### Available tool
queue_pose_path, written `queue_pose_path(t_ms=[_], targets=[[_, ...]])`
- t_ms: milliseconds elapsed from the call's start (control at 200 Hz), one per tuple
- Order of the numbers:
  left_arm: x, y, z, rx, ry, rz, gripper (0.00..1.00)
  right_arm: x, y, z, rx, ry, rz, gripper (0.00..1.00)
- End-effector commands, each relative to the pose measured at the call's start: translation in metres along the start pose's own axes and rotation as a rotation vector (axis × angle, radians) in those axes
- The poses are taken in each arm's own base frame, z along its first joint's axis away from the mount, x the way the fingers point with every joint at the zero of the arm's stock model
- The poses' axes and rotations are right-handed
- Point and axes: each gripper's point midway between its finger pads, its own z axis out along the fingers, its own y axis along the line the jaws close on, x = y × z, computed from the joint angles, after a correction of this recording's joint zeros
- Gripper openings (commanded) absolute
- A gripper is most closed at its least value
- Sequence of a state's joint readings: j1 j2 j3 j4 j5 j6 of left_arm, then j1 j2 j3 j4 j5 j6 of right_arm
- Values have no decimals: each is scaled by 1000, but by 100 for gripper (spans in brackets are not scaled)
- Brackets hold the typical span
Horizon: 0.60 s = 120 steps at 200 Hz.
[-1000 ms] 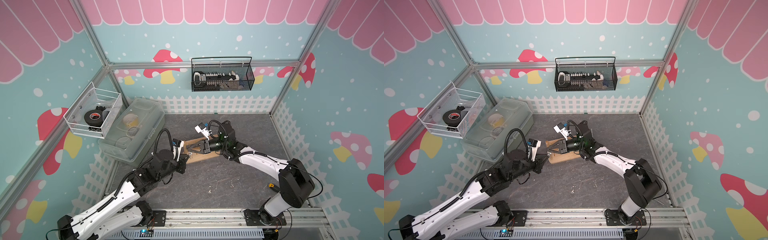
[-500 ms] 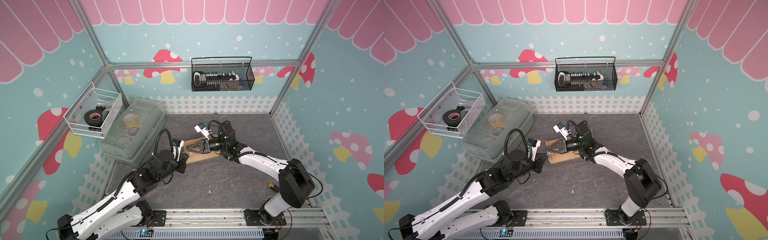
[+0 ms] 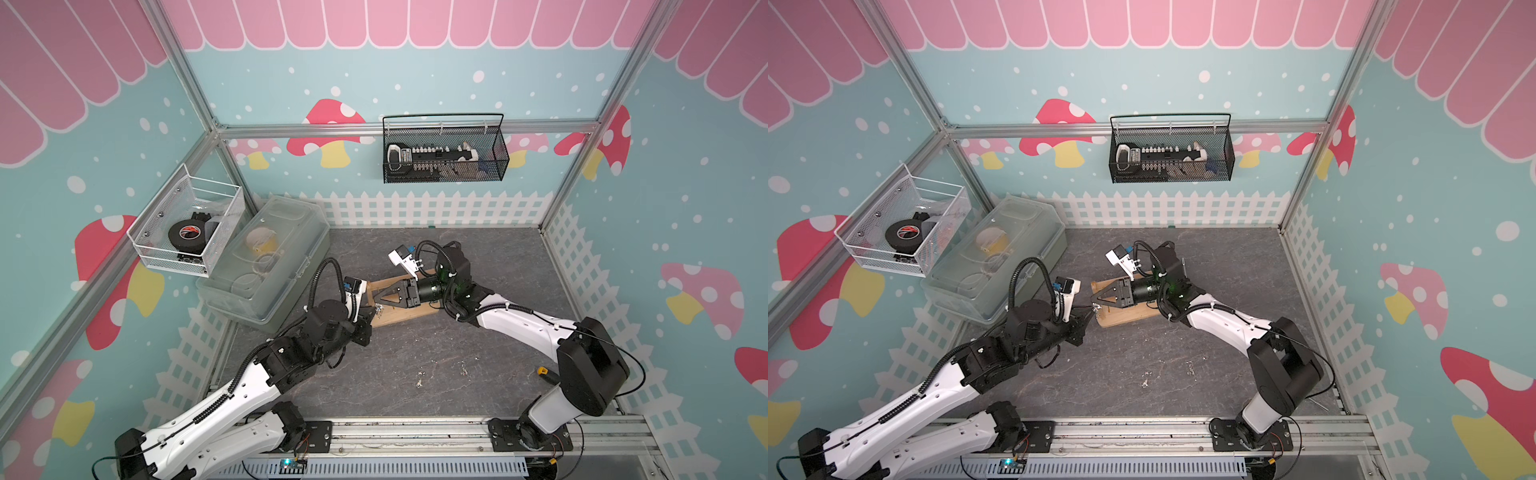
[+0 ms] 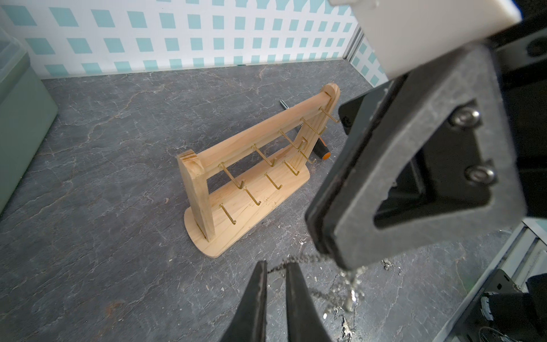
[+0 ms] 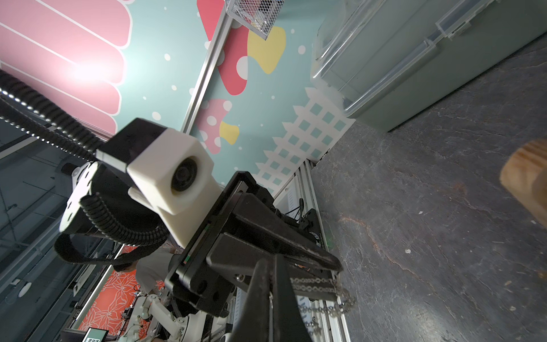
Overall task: Hang the necklace on the jewelry display stand
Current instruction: Pick up the necklace from the center of the board.
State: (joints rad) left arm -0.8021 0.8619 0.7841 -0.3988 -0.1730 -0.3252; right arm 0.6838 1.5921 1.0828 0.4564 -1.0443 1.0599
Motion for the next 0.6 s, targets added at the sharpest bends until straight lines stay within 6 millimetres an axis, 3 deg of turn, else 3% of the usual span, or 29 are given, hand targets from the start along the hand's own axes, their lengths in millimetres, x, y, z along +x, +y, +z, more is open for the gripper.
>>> queue_pose_path(t_ms=[0, 595], targets=[[-2, 0, -1, -7, -15, 25, 15, 3, 4, 4, -19, 13, 1, 0], [-5, 3, -2, -37, -37, 35, 14, 0, 7, 9, -27, 15, 2, 0]])
